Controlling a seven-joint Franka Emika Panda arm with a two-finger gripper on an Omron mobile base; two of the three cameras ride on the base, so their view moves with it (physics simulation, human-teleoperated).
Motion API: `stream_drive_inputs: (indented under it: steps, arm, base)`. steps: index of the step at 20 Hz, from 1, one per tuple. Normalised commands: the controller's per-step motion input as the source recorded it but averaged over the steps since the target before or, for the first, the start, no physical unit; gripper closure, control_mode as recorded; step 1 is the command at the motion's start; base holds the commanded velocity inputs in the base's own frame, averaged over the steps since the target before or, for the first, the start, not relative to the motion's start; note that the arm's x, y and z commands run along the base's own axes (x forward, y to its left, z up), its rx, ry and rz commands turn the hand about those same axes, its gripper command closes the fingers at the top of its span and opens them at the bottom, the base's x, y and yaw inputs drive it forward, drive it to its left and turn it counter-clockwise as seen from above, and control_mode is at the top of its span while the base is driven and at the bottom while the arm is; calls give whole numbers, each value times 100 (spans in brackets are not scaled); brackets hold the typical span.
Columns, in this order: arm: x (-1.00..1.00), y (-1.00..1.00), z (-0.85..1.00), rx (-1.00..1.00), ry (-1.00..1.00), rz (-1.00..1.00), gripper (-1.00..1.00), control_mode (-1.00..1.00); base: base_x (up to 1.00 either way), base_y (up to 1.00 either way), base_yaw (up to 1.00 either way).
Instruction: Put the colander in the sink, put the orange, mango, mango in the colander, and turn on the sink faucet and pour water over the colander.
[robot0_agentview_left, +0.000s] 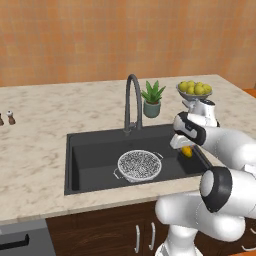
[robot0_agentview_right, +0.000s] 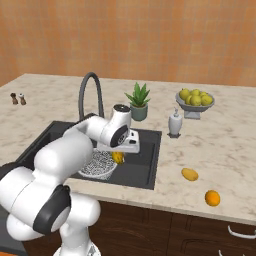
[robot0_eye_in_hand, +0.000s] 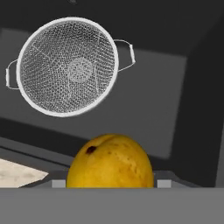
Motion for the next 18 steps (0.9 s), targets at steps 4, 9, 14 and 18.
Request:
stream_drive_inputs:
  steps: [4,9,14,18]
  arm:
    - [22,46,-4,10,0,0,100,-100]
    - [19,35,-12,9,0,0,100,-100]
    - [4,19,-9,0,-1,2,100,-100]
    - [-1,5,-20,0,-10,13,100,-100]
  base:
    - [0,0,0]
    - [0,0,0]
    - [0,0,0]
    - [0,0,0]
